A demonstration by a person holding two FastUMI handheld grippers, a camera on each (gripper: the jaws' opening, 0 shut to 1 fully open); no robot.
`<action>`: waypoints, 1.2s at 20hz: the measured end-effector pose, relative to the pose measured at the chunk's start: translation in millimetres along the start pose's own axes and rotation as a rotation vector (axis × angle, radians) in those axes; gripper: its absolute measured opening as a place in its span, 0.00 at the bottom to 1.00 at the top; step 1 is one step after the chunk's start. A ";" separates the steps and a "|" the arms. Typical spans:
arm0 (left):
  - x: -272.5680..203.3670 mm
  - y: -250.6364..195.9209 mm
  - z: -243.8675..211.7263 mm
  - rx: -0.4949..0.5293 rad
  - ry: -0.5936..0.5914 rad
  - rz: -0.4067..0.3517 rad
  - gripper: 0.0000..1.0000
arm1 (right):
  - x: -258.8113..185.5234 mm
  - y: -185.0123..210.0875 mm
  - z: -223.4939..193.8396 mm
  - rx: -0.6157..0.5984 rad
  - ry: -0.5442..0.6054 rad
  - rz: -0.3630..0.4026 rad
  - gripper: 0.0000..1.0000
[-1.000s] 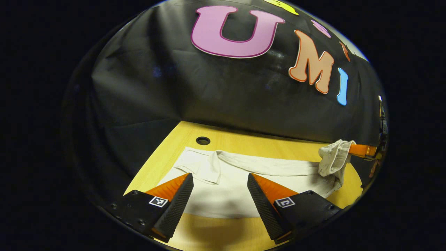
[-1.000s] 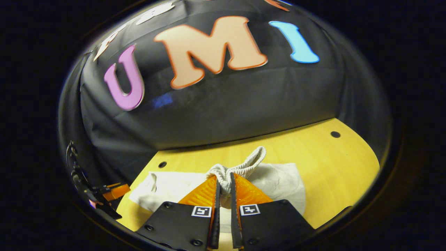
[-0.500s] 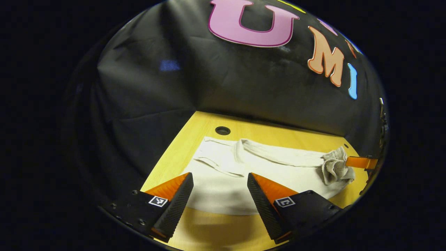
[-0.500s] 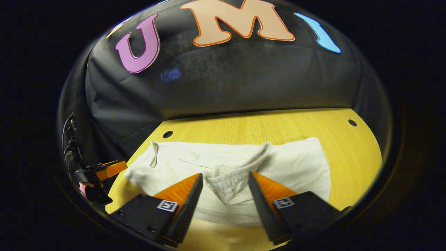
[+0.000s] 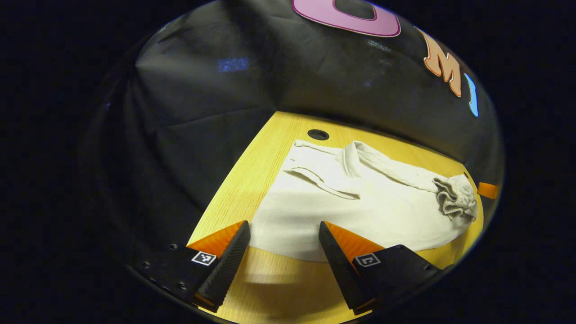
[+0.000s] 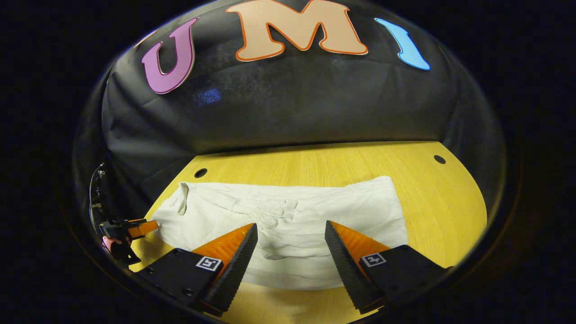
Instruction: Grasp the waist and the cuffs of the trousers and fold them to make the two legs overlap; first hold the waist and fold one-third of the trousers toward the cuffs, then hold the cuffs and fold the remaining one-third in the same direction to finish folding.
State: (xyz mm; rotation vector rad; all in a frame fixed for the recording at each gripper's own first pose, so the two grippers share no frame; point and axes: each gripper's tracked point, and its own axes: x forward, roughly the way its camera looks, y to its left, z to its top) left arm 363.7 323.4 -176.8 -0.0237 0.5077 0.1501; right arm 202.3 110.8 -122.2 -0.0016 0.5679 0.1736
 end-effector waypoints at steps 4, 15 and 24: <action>1.7 4.5 -5.0 0.041 0.003 0.009 0.94 | -6.7 0.7 6.0 0.153 -0.015 0.019 0.97; 2.0 -17.0 -2.4 -0.078 -0.058 -0.054 0.11 | -40.3 -25.8 18.1 0.177 -0.081 -0.053 0.96; -9.6 -41.4 15.1 -0.162 -0.082 -0.132 0.00 | -72.3 -53.5 14.4 0.181 -0.108 -0.129 0.96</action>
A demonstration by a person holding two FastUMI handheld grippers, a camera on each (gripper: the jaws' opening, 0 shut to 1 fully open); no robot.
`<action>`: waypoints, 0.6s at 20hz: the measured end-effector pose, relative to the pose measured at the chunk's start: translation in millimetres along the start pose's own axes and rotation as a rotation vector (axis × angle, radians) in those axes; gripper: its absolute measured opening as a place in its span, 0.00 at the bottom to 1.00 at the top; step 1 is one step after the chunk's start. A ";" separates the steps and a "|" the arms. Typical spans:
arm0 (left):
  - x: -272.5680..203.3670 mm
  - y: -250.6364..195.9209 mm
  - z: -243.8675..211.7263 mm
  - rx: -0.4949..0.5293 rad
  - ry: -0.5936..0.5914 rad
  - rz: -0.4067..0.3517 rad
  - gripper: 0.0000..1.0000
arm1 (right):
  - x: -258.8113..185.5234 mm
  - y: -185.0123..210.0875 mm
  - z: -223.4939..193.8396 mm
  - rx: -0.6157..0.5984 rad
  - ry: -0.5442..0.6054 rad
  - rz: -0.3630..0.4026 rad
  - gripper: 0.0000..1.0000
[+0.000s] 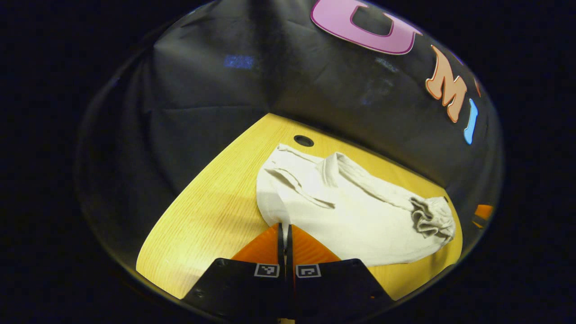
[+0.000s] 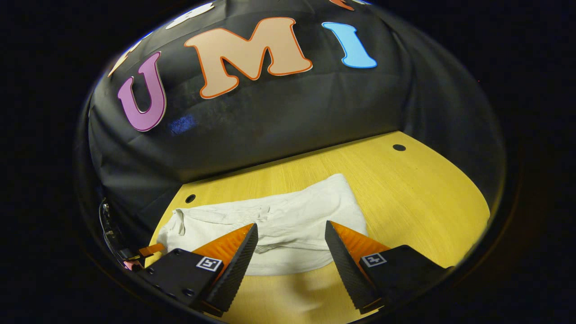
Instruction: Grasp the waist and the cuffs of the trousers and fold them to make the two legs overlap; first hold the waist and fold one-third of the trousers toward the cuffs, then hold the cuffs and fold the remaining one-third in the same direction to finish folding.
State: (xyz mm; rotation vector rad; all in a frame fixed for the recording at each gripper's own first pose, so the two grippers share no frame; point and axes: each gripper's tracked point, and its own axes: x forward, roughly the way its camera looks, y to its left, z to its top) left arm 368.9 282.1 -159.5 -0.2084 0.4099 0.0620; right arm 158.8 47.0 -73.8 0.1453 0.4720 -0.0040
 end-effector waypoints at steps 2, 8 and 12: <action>-3.5 -14.3 11.6 0.006 -0.023 -0.032 0.00 | -5.8 -4.7 2.2 0.002 -0.010 -0.008 0.96; -18.5 -90.7 40.5 0.024 -0.072 -0.173 0.00 | -18.4 -23.2 6.9 0.014 -0.029 -0.018 0.96; -24.3 -159.0 56.7 0.008 -0.108 -0.263 0.00 | -28.9 -48.8 9.9 -0.001 -0.022 -0.012 0.96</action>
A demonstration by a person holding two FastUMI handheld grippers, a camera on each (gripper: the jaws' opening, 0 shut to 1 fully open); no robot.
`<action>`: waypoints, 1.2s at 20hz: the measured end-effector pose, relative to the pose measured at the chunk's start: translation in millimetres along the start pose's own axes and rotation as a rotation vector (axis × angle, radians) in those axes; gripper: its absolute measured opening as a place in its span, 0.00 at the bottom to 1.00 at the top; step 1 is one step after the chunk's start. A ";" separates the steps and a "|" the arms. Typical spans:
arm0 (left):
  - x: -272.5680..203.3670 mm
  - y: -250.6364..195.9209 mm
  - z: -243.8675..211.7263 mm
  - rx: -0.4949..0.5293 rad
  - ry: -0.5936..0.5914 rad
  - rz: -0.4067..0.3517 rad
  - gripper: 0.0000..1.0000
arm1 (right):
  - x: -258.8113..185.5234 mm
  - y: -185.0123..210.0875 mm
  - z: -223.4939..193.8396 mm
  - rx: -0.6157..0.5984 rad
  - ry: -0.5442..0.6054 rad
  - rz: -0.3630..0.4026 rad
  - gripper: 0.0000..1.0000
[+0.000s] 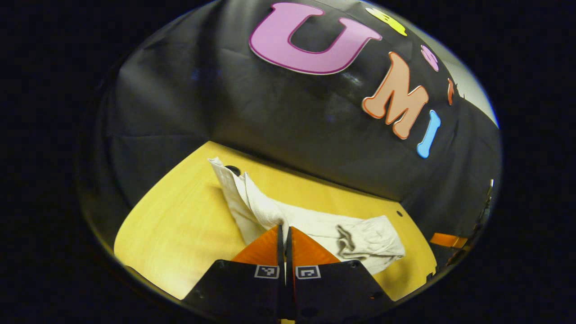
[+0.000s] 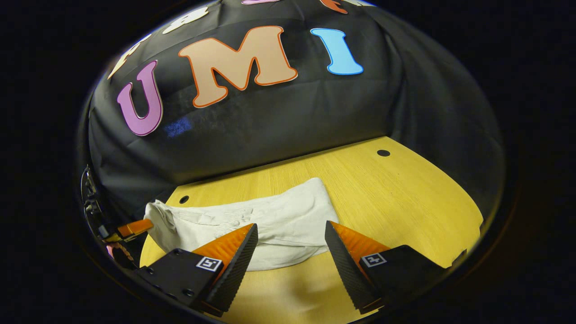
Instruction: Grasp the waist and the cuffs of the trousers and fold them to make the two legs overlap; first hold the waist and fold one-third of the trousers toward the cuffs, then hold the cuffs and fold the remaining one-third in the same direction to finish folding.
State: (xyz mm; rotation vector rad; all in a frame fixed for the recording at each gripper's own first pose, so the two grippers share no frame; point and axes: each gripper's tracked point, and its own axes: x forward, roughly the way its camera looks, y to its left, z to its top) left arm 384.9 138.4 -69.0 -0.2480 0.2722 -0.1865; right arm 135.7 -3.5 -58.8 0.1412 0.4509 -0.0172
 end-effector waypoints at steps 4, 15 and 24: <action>12.1 -69.3 14.3 -0.030 -0.055 -0.070 0.00 | -11.4 -34.4 0.6 -0.011 0.020 0.014 0.96; 49.0 -260.8 -21.3 0.014 -0.023 -0.281 0.00 | -21.7 -133.0 1.8 -0.025 0.054 0.033 0.96; 56.8 -301.3 -126.6 0.242 0.150 -0.270 0.07 | -18.3 -159.6 5.4 -0.041 0.061 0.046 0.96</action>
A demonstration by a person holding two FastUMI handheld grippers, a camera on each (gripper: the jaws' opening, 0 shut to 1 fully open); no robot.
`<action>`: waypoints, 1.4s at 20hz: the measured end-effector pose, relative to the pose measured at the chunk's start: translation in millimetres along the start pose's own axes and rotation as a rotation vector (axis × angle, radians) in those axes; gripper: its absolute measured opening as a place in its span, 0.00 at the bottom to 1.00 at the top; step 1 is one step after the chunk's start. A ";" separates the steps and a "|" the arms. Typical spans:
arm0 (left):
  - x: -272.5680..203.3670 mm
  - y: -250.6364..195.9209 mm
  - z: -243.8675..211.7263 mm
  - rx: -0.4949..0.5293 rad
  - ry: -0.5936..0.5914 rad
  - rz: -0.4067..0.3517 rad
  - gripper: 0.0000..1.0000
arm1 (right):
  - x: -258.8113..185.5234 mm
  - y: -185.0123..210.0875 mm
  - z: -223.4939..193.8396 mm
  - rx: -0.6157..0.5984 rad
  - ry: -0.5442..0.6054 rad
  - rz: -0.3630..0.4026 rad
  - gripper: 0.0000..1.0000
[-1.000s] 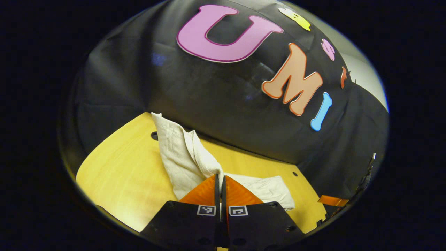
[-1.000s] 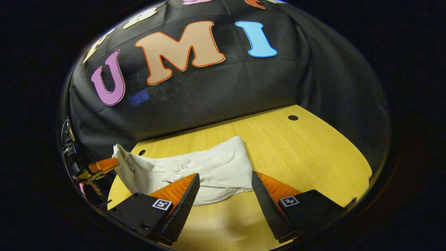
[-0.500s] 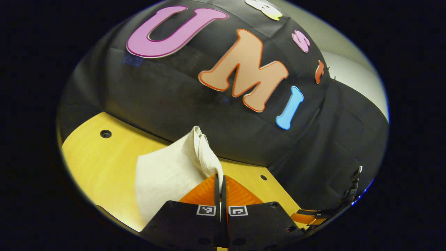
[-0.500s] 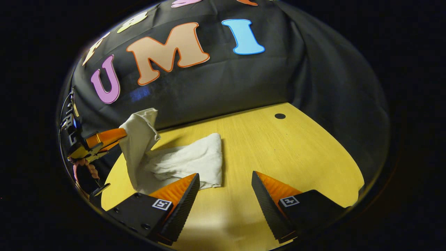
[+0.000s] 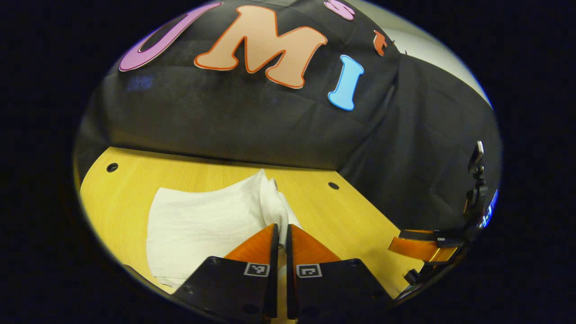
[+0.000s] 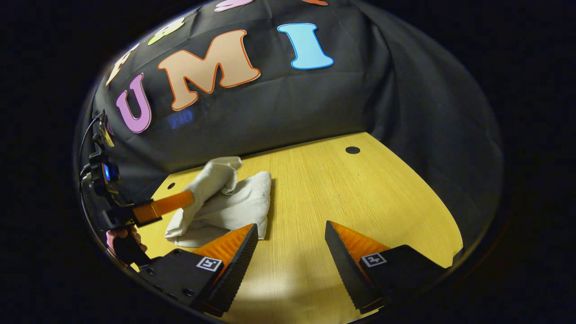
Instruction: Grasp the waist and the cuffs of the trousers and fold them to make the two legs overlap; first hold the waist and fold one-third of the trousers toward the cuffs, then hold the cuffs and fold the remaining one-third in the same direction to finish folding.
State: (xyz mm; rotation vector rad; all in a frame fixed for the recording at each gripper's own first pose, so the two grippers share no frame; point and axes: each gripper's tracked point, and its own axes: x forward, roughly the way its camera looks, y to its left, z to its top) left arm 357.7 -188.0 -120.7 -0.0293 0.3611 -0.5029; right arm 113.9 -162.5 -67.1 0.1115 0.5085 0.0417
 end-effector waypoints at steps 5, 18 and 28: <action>-14.6 -2.0 -2.6 0.015 0.015 -0.005 0.88 | 2.2 16.4 0.3 -0.001 -0.004 0.026 0.96; -120.4 80.9 38.3 0.021 -0.081 0.176 0.91 | -26.0 100.7 51.3 -0.031 -0.248 0.137 0.97; -163.4 104.3 36.7 0.028 -0.099 0.208 0.91 | -72.6 121.4 60.6 -0.020 -0.364 0.118 0.96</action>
